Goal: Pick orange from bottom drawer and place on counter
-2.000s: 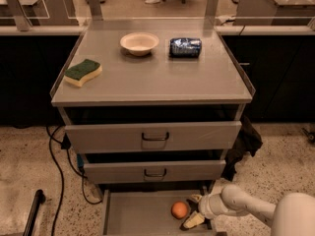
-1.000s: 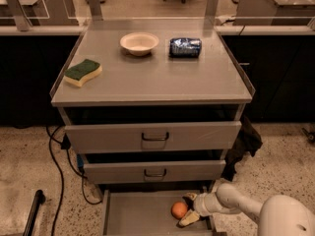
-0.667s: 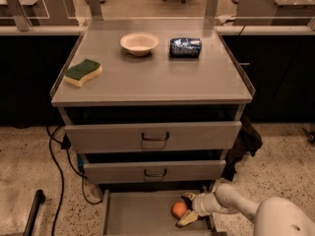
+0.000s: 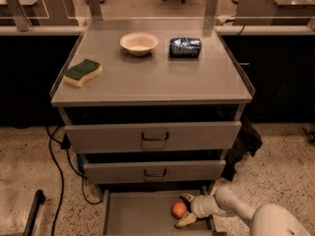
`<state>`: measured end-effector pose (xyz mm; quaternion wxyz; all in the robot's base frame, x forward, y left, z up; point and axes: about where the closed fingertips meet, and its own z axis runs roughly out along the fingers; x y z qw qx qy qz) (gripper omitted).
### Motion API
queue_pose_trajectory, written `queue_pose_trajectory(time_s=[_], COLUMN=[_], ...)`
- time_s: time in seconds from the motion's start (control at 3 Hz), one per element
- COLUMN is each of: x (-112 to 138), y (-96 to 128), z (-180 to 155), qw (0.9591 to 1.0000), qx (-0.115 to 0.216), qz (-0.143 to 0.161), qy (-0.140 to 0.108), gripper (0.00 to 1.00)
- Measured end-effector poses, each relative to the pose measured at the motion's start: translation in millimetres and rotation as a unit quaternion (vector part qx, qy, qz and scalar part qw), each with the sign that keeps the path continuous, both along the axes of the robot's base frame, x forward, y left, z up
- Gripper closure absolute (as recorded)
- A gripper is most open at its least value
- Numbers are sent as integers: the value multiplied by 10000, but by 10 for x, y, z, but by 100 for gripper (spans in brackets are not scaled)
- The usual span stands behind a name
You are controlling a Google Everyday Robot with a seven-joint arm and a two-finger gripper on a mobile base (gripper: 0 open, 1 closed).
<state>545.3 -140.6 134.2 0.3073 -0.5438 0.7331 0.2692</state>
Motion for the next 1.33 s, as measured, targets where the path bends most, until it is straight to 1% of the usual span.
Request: queue_pose_trajectory(time_s=[0.33,0.67,1.33], x=[-5,-17,-17], y=[26,55,56], z=[-73,-123,-124], qw=[9999,9998,9998], qx=[94,127,127], qz=[50,106,106], qy=[-64,-130,-130], gripper=[16,33,79])
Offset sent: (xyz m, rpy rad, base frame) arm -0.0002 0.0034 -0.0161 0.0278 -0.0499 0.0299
